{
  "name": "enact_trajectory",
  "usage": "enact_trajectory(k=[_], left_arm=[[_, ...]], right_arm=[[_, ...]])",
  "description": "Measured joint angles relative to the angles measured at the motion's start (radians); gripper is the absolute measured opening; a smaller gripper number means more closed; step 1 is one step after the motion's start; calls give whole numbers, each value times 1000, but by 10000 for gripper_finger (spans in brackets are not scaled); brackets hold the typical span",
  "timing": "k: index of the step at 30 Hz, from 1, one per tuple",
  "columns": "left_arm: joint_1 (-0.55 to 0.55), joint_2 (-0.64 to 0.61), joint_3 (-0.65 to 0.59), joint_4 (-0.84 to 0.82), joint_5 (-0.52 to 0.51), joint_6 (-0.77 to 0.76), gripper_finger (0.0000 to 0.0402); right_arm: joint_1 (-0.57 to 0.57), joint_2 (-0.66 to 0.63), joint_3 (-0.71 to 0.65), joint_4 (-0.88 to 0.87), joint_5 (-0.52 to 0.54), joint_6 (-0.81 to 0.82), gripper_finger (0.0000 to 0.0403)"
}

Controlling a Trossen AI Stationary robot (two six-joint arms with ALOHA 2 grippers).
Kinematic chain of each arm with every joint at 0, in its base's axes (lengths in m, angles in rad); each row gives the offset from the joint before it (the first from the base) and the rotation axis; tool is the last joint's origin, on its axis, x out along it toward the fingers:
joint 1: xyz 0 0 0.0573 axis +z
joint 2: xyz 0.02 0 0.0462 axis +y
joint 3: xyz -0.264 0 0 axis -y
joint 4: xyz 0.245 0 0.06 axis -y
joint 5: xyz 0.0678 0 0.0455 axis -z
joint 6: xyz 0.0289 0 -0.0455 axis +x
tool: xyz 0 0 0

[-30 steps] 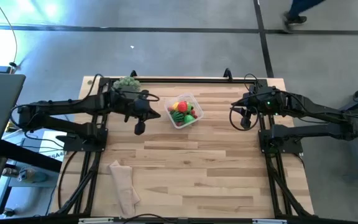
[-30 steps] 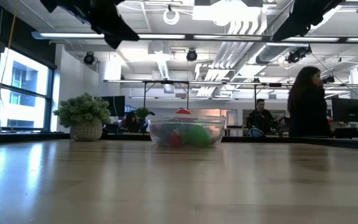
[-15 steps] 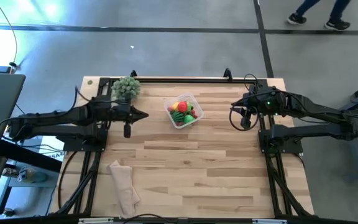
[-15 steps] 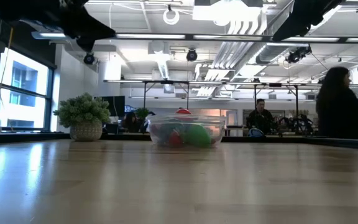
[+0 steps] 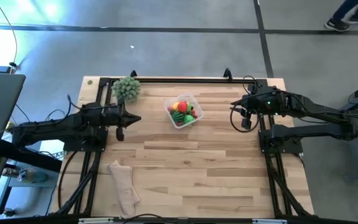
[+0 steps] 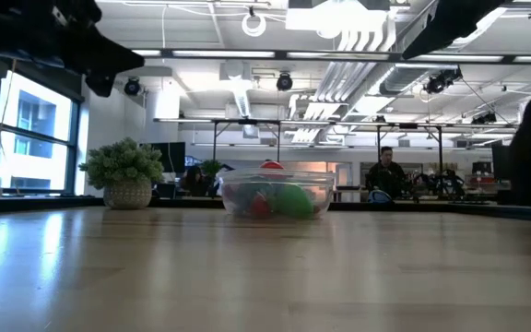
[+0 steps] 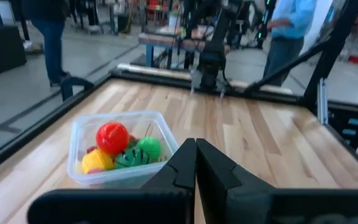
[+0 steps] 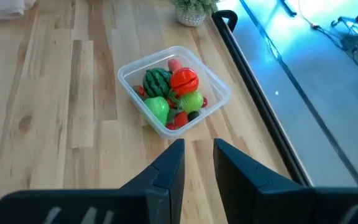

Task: Pick and placing Produce into tupperware
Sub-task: Return to Home Position

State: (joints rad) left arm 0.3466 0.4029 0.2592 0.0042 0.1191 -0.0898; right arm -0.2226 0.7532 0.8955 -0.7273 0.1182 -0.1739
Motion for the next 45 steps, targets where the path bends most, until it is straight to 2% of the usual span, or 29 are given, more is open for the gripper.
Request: enact_trajectory(k=[5, 11, 22, 29, 36, 42, 45], left_arm=[[0, -125, -36, -10, 0, -9, 0], [0, -246, -45, -103, 0, -9, 0], [0, -396, -45, -191, 0, 15, 0], [0, -397, -46, -182, -1, 37, 0], [0, -397, -177, 24, 15, 10, 0], [0, -397, -250, 100, 15, -20, 1], [0, -397, -251, 83, 20, -21, 1]], right_arm=[[0, 0, 0, -1, 0, -11, 76], [0, 0, 0, -1, -1, -4, 76], [0, 0, 0, 83, -3, 212, 76], [0, 0, 0, 142, -2, 276, 76], [0, 0, 0, 171, 0, 356, 76], [0, 0, 0, 170, -19, 345, 76], [6, 0, -1, 171, -47, 305, 76]])
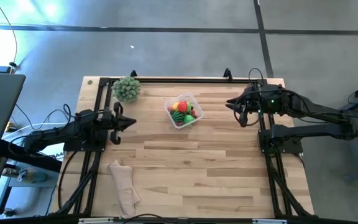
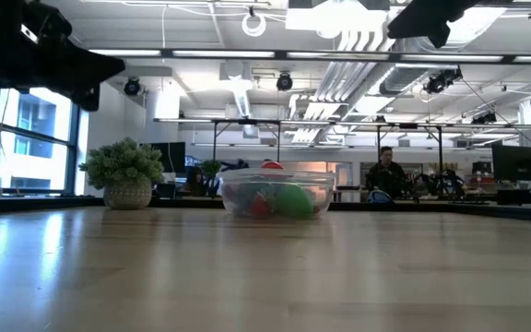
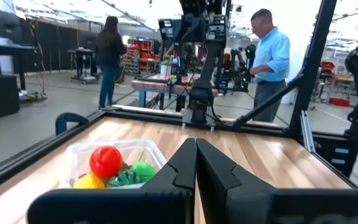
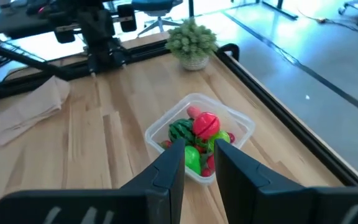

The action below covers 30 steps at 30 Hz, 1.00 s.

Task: Pick and placing Produce into tupperware
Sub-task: Return to Home Position

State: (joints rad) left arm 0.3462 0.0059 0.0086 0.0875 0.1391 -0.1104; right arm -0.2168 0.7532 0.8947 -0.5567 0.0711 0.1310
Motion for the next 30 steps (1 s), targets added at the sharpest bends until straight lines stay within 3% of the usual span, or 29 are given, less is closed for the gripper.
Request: enact_trajectory(k=[4, 11, 19, 30], left_arm=[[0, 0, 0, -24, 10, -2, 1], [0, 0, 0, -56, -28, 0, 1], [0, 0, 0, -57, -28, 0, 1], [0, 0, 0, -57, -28, 0, 1]], right_arm=[[32, -10, -54, 92, -2, -43, 76], [69, -127, -230, 475, -4, -157, 69], [34, -373, -188, 447, 11, -184, 6], [34, -475, -191, 310, 67, -127, 1]])
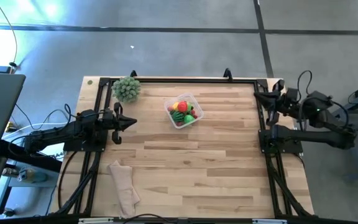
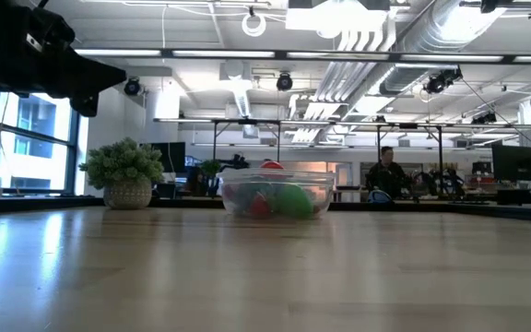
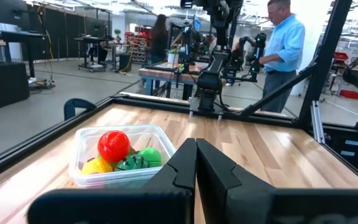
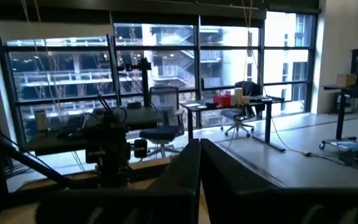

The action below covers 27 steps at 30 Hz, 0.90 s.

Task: Pick and placing Produce into tupperware
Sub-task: Return to Home Position

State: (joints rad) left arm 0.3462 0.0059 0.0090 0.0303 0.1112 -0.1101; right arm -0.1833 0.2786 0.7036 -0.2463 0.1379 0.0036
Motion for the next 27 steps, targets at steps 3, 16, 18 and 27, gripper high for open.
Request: enact_trajectory(k=[3, 16, 18, 27], left_arm=[[0, 0, 0, 0, 0, 0, 1], [0, 0, 0, 0, 0, 0, 1], [0, 0, 0, 0, 0, 0, 1], [0, 0, 0, 0, 0, 0, 1]], right_arm=[[0, -6, -31, 30, 8, 0, 0], [0, -97, -401, 385, -43, 132, 0], [0, -98, -436, 406, -43, 152, 0], [0, -96, -646, 640, -56, 216, 0]])
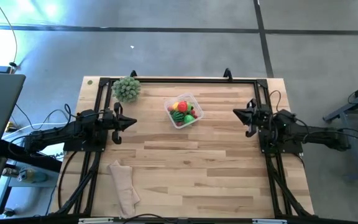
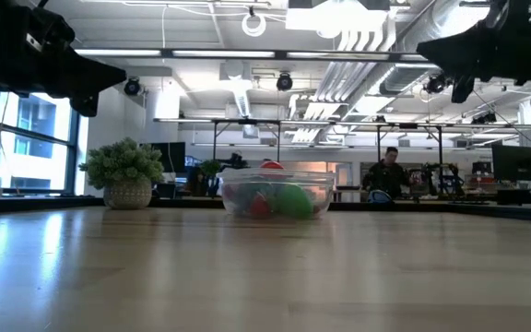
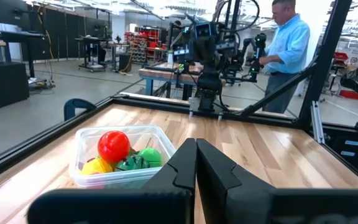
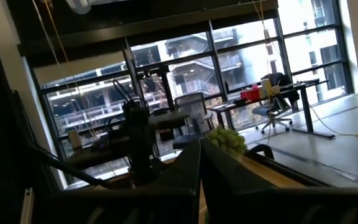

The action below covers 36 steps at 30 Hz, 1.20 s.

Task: Pick and placing Produce into tupperware
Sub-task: Return to Home Position

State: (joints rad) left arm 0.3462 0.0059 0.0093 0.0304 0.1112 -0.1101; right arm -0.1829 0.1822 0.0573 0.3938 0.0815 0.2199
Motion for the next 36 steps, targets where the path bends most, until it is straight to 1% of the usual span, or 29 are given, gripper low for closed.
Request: enact_trajectory(k=[4, 6, 11, 15, 25, 31, 36], left_arm=[[0, 0, 0, 0, 0, 0, 1], [0, 0, 0, 0, 0, 0, 1], [0, 0, 0, 0, 0, 0, 1], [0, 0, 0, 0, 0, 0, 1], [0, 0, 0, 0, 0, 0, 1], [0, 0, 0, 0, 0, 0, 1], [0, 0, 0, 0, 0, 0, 1]], right_arm=[[0, 0, -47, 39, -17, 7, 0], [0, -1, -43, -12, -24, 0, 0], [0, 0, -39, -67, -31, -29, 0], [0, 0, -39, -158, -28, -67, 0], [0, 0, -39, -309, 30, -175, 0], [0, 0, -39, -379, 42, -143, 0], [0, 1, -38, -384, 41, -115, 0]])
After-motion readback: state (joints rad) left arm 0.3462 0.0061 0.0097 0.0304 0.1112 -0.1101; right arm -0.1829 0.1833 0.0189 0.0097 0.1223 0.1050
